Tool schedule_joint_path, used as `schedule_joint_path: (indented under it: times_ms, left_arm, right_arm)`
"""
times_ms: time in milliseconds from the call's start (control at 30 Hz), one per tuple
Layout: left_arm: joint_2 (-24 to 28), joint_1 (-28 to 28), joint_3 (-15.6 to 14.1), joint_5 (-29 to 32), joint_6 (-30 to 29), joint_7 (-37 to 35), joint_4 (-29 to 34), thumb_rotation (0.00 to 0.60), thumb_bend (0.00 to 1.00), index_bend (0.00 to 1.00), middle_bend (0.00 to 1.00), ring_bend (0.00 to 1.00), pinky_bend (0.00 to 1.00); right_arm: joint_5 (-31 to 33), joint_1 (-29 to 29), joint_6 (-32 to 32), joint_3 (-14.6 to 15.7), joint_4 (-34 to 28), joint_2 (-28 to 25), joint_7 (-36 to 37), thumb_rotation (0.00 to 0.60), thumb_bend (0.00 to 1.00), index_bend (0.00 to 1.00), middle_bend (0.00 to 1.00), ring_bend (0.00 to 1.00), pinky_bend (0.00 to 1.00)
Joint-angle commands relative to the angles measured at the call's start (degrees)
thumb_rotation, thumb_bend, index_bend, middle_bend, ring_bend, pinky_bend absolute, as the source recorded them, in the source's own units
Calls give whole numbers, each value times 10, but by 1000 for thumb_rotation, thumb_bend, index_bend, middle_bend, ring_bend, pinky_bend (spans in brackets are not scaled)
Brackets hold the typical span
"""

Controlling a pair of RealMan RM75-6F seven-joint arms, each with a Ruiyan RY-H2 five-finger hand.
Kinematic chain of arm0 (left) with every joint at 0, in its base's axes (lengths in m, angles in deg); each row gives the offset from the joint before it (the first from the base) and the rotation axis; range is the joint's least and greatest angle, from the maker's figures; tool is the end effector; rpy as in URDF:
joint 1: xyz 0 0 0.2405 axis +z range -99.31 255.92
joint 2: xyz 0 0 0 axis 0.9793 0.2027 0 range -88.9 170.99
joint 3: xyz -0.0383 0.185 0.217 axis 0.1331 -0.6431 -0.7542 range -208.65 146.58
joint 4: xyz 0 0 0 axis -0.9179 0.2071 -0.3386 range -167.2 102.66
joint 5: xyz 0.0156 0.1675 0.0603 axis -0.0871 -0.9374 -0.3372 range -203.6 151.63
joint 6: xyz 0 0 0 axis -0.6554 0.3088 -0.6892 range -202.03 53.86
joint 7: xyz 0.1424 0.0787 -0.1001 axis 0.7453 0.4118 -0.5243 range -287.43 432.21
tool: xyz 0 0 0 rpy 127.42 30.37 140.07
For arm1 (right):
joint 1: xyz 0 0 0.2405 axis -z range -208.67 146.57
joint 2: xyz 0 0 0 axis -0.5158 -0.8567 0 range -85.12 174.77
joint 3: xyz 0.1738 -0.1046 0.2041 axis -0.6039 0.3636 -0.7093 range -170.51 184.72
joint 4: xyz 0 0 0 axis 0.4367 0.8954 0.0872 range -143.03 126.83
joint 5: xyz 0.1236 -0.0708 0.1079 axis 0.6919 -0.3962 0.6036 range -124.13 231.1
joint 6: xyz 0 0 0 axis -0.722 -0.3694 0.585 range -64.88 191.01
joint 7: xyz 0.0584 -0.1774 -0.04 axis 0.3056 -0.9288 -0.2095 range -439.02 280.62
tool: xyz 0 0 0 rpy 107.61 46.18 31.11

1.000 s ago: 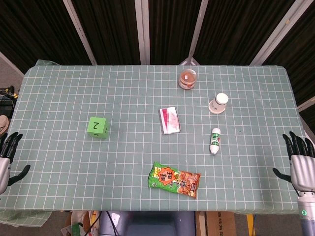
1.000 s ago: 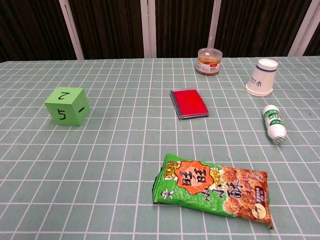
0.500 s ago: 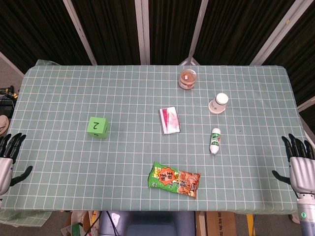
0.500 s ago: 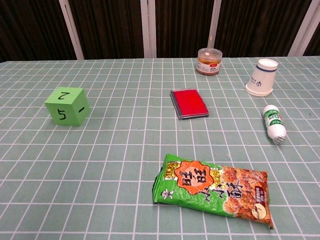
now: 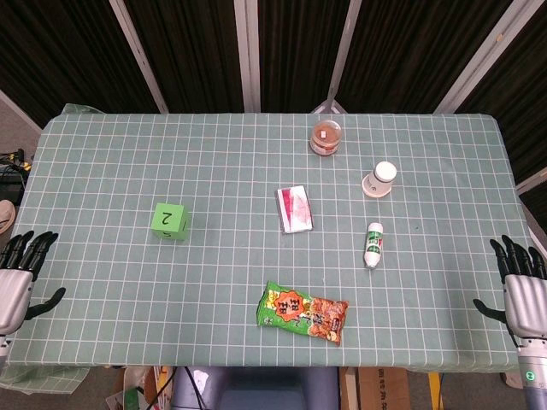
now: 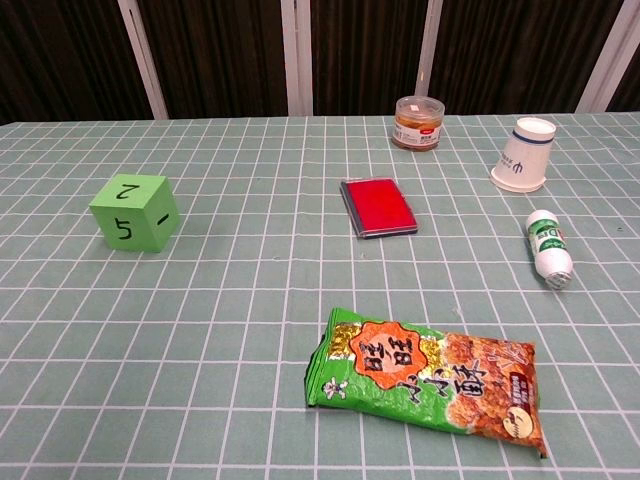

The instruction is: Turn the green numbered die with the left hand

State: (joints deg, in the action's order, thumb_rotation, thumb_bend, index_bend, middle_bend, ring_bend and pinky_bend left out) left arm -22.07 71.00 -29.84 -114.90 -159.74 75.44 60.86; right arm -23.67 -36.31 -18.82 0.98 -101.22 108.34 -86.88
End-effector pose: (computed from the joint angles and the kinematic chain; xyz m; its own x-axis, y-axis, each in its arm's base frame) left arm -0.3084 0.2356 0.1989 0.4526 -0.0017 0.8917 0.8873 -0.0988 -0.4505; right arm -0.3480 -0.2383 0.2153 0.4891 -0.0154 0.8721 -0.8638 0.1307 0.4867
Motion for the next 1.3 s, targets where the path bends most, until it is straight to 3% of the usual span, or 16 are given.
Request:
schedule_joint_path:
  times_ms: [33,233,433,600,800,1133,1300]
  left_arm:
    - [38,-39,12,20,65,0,33,600,316,36,139,1,48]
    - [127,-118,52,88,193,33,146,600,318,35,266,115,223]
    - [181,-207,98,215,315,65,242,600,381,44,438,308,461]
    - [192,-300,117,397,392,130,279,600,600,80,642,529,653]
    - [139,-398,109,569,364,212,277,600,821,125,810,683,767]
    - [5,-538,68,810,295,347,197,600,889,138,841,700,772]
    - [-46,-567,58,852,284,374,159,600,914,142,851,703,772]
  right_arm:
    - [3,-1,3,0,-2,0,-1,600,79,80,31,94,36]
    - [12,-3,16,1,-8,-3,-7,600,80,80,31,94,36]
    - [12,-4,17,3,-11,1,-18,600,78,79,31,95,36]
    - [15,-6,21,4,-12,3,-25,600,78,79,31,94,36]
    - [21,-8,29,4,-12,3,-29,600,79,80,31,95,36]
    - [39,-13,38,2,-9,9,-49,600,79,80,31,94,36]
    - [48,-15,42,1,-7,13,-59,600,79,80,31,94,36]
